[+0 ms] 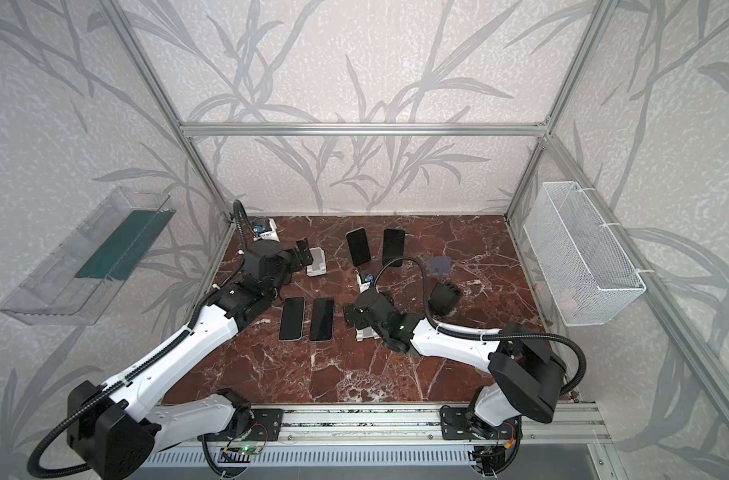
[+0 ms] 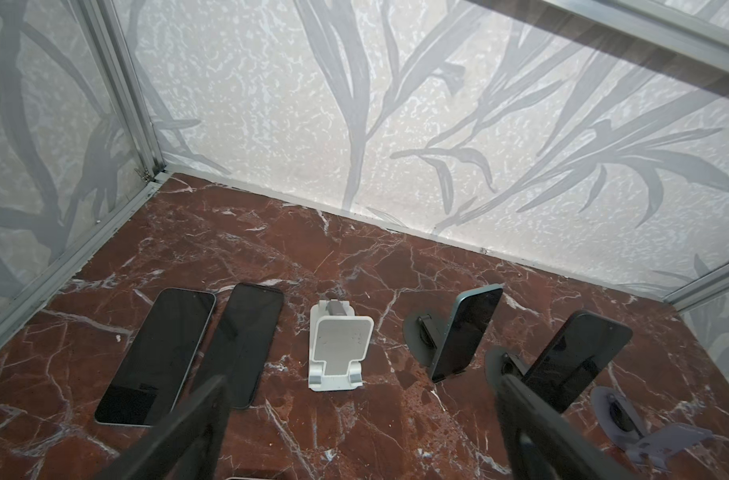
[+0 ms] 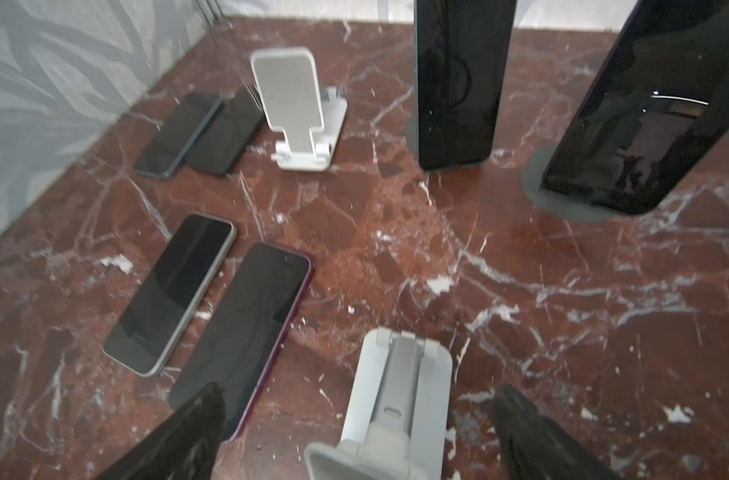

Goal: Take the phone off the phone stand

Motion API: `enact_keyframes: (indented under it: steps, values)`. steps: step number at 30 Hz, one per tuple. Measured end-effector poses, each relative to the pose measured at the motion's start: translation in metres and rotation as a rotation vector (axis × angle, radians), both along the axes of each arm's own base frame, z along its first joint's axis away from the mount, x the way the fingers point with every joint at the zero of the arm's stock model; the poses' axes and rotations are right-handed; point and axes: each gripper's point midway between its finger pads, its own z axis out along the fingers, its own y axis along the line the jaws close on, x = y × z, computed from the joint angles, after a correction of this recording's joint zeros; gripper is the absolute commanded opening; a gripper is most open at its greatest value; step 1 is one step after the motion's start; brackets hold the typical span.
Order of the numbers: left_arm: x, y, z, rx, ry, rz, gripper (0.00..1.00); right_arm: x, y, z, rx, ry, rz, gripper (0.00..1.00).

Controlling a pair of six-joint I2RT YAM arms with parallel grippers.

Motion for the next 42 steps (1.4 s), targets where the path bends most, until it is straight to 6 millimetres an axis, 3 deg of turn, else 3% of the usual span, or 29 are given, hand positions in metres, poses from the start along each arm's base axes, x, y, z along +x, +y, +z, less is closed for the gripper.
enact_keyframes:
  steps: [3,6,9,13,17,25,29,33,37,42]
  values:
    - [-0.007,0.0,0.013,-0.05,-0.043,-0.012,0.99,-0.008,-0.005,-0.02,-0.027,0.047,-0.054,0.99]
    - [-0.008,-0.002,0.023,-0.082,-0.071,-0.023,0.99,-0.006,-0.01,-0.022,0.0,0.061,-0.115,0.97]
    - [-0.008,-0.003,0.023,-0.095,-0.072,-0.031,0.99,0.0,-0.011,-0.028,0.005,0.068,-0.17,0.81]
    - [-0.008,-0.004,0.021,-0.099,-0.07,-0.034,0.99,0.002,-0.01,-0.043,-0.024,0.081,-0.18,0.71]
    - [-0.008,-0.007,0.023,-0.107,-0.075,-0.047,0.99,0.005,-0.01,-0.041,-0.035,0.065,-0.183,0.56]
    - [-0.008,-0.012,0.023,-0.128,-0.075,-0.074,0.99,0.016,-0.024,-0.024,-0.091,-0.01,-0.192,0.5]
    - [-0.007,-0.014,0.021,-0.142,-0.067,-0.084,0.98,0.041,-0.051,-0.005,-0.103,-0.058,-0.251,0.5]
    - [-0.006,-0.019,0.017,-0.167,-0.054,-0.108,0.97,0.076,-0.101,0.006,-0.111,-0.071,-0.374,0.5]
    - [-0.003,-0.023,0.011,-0.174,-0.035,-0.122,0.97,0.097,-0.142,0.003,-0.116,-0.049,-0.46,0.49]
    - [0.002,-0.025,0.0,-0.174,-0.007,-0.123,0.96,0.109,-0.157,-0.013,-0.141,0.006,-0.471,0.52]
